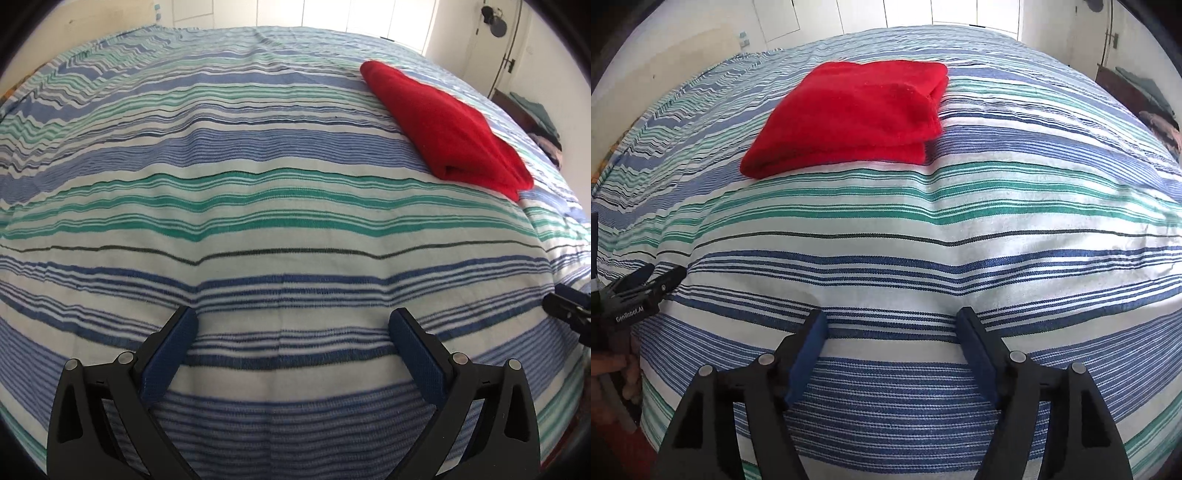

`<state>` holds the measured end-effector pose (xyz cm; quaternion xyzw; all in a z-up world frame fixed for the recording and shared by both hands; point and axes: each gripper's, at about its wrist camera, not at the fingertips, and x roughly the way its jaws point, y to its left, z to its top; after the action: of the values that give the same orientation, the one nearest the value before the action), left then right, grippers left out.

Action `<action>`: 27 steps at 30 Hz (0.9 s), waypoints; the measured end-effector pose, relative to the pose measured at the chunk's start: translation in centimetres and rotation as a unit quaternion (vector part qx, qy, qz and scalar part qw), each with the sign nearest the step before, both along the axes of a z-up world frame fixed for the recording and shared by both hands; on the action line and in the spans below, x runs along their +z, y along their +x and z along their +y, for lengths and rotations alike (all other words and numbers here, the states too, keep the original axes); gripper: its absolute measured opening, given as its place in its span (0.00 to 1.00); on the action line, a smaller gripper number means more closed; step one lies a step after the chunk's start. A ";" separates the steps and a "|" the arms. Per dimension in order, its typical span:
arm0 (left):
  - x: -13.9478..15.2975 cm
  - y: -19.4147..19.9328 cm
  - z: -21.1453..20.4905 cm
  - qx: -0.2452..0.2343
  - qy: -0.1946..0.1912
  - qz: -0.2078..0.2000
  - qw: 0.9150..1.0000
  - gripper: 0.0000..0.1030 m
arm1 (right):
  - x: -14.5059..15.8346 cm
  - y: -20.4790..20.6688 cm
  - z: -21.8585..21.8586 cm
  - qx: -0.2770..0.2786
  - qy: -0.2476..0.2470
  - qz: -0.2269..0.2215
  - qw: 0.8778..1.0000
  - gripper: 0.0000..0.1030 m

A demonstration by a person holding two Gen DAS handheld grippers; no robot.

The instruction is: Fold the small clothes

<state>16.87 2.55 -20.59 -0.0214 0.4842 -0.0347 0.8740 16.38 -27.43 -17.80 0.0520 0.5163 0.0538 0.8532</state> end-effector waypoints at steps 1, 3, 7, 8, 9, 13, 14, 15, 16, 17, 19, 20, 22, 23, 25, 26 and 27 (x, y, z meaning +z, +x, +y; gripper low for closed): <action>0.6 -0.1 0.0 -0.003 -0.007 0.005 1.000 0.99 | 0.3 -0.2 -0.3 0.004 0.009 0.004 1.000 0.70; 1.9 0.5 -0.1 -0.014 -0.042 0.007 0.999 0.98 | 1.4 -0.6 -1.8 0.000 0.052 0.004 0.999 0.69; 5.6 4.7 -1.2 -0.017 -0.134 -0.030 0.990 0.98 | 4.7 1.0 -6.6 -0.047 0.156 -0.057 0.985 0.69; 6.2 6.4 -1.6 -0.016 -0.155 -0.031 0.987 0.98 | 5.5 2.3 -7.9 -0.058 0.175 -0.073 0.980 0.70; 6.4 8.2 -2.0 -0.014 -0.170 -0.028 0.985 0.98 | 6.0 3.9 -9.1 -0.066 0.198 -0.079 0.975 0.70; 5.3 14.2 -4.8 -0.025 -0.182 0.009 0.983 0.98 | 6.1 11.9 -12.6 -0.077 0.263 -0.086 0.958 0.70; 4.5 15.3 -5.7 -0.033 -0.182 0.024 0.982 0.98 | 5.6 14.2 -13.1 -0.077 0.269 -0.080 0.957 0.70; 3.9 15.7 -6.3 -0.039 -0.184 0.033 0.982 0.97 | 4.9 16.4 -13.4 -0.077 0.275 -0.072 0.956 0.70; 3.4 16.1 -7.0 -0.045 -0.184 0.042 0.981 0.97 | 4.0 18.3 -13.6 -0.075 0.286 -0.060 0.953 0.70; 2.8 16.3 -7.5 -0.050 -0.184 0.050 0.980 0.97 | 3.0 20.2 -13.6 -0.073 0.299 -0.043 0.950 0.70; 1.8 16.6 -8.2 -0.052 -0.184 0.060 0.980 0.96 | 0.6 23.4 -14.0 -0.081 0.318 -0.012 0.944 0.69; 1.5 16.8 -8.3 -0.048 -0.184 0.064 0.980 0.96 | -0.4 24.5 -14.0 -0.085 0.333 -0.005 0.939 0.69; 1.0 17.2 -8.4 -0.042 -0.193 0.070 0.978 0.96 | -2.0 26.3 -14.4 -0.092 0.360 0.006 0.928 0.69; 0.7 17.5 -8.5 -0.040 -0.201 0.075 0.976 0.96 | -2.7 27.3 -14.3 -0.093 0.377 0.013 0.921 0.69; 0.7 17.6 -8.8 -0.050 -0.215 0.081 0.972 0.96 | -3.6 28.7 -13.7 -0.096 0.402 0.021 0.910 0.65; 0.7 17.7 -9.1 -0.060 -0.219 0.085 0.970 0.87 | -3.9 29.4 -13.5 -0.094 0.417 0.025 0.904 0.58; 0.6 17.8 -9.3 -0.068 -0.221 0.091 0.969 0.58 | -4.2 29.9 -13.1 -0.087 0.432 0.036 0.897 0.47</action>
<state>34.62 -6.71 -19.97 -0.1846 0.5419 -0.1980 0.7956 46.27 -40.54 -21.99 0.4619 0.4659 0.1950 0.7290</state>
